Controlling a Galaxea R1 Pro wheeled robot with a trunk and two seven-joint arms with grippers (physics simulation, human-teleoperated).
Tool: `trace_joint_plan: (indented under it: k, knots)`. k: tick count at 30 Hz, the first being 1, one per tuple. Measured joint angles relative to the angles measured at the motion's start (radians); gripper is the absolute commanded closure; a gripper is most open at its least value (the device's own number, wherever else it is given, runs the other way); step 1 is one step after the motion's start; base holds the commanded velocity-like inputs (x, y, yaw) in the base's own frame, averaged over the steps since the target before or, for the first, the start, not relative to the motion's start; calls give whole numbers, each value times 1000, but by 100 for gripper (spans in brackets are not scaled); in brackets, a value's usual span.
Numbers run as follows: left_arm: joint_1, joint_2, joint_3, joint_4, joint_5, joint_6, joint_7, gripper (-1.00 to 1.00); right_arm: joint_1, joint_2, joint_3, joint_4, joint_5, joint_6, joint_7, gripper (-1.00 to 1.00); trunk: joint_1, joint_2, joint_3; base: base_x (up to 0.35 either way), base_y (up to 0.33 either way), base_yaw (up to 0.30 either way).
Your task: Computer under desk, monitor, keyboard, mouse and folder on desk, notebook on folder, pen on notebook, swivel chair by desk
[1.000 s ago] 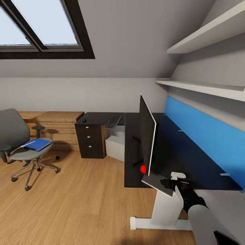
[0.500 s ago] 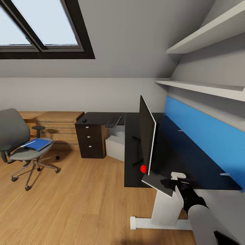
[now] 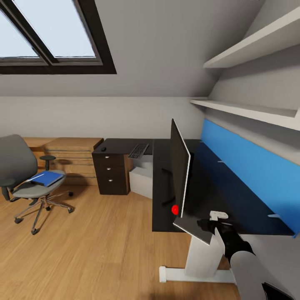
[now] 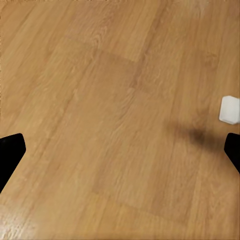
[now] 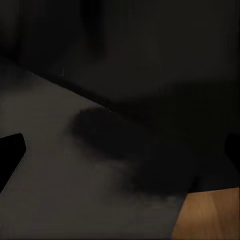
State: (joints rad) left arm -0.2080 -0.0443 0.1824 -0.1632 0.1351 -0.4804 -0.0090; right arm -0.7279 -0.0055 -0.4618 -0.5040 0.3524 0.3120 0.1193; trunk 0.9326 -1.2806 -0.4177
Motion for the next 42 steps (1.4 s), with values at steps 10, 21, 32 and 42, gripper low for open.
trace_joint_plan:
  k: [10, 21, 32, 42]
  knots:
    - [0, -1, 0, 0, 0, 0, 0, -100, 0, 4, -4, -58, -5, 3, 0, -100, -38, 70, 31, 0, 0, 0]
    - [0, -1, -1, 1, 0, 1, 0, -100, 0, 2, -8, -114, -7, 9, 2, -100, -81, 147, 66, 0, 0, 0]
    - [0, -3, -2, 2, -3, 3, -3, -100, 1, 0, -13, -121, -8, 2, 10, -100, -96, 175, 79, 0, 0, 0]
    - [0, -4, -4, 2, -4, 1, -3, -100, 0, 2, -125, -121, -9, -3, 13, -100, -96, 175, 79, 0, 0, 0]
